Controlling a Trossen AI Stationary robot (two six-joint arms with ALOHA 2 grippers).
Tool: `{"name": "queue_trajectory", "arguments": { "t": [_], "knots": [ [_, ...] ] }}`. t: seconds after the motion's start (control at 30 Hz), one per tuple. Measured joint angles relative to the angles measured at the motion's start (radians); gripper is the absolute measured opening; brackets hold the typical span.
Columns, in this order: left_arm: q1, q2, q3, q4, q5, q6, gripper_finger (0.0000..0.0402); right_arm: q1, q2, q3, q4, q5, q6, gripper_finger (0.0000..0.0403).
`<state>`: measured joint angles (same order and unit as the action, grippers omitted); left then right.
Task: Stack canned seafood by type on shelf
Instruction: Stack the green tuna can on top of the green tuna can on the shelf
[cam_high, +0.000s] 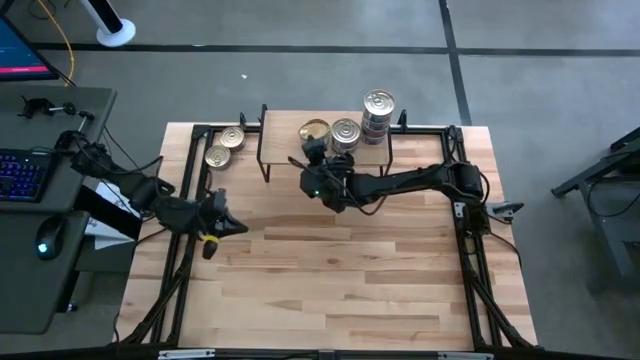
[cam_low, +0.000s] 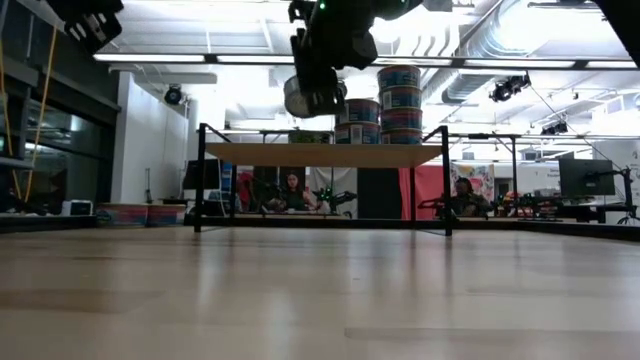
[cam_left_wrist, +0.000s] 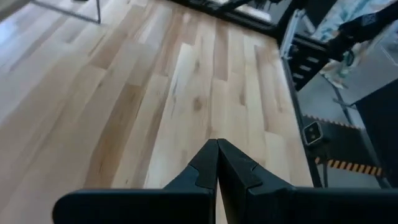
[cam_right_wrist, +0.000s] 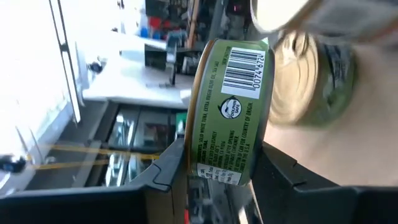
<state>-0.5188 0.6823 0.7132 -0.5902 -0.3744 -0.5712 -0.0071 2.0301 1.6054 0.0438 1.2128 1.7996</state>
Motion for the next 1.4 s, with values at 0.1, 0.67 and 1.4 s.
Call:
{"name": "queue_trajectory", "arguments": {
  "t": [0.1, 0.67, 1.4],
  "knots": [
    [-0.002, -0.029, 0.0, 0.0, -0.001, 0.03, 0.0, -0.018, 0.014, 0.0, 0.019, 0.014, -0.001, 0.0116],
    [0.0, -0.061, 0.0, 0.002, -0.022, 0.026, 0.0, -0.093, 0.014, 0.0, -0.002, -0.194, 0.011, 0.0169],
    [0.0, -0.062, 0.0, 0.002, -0.022, 0.025, 0.0, -0.105, 0.013, -0.001, -0.063, -0.35, -0.131, 0.0253]
  ]
}}
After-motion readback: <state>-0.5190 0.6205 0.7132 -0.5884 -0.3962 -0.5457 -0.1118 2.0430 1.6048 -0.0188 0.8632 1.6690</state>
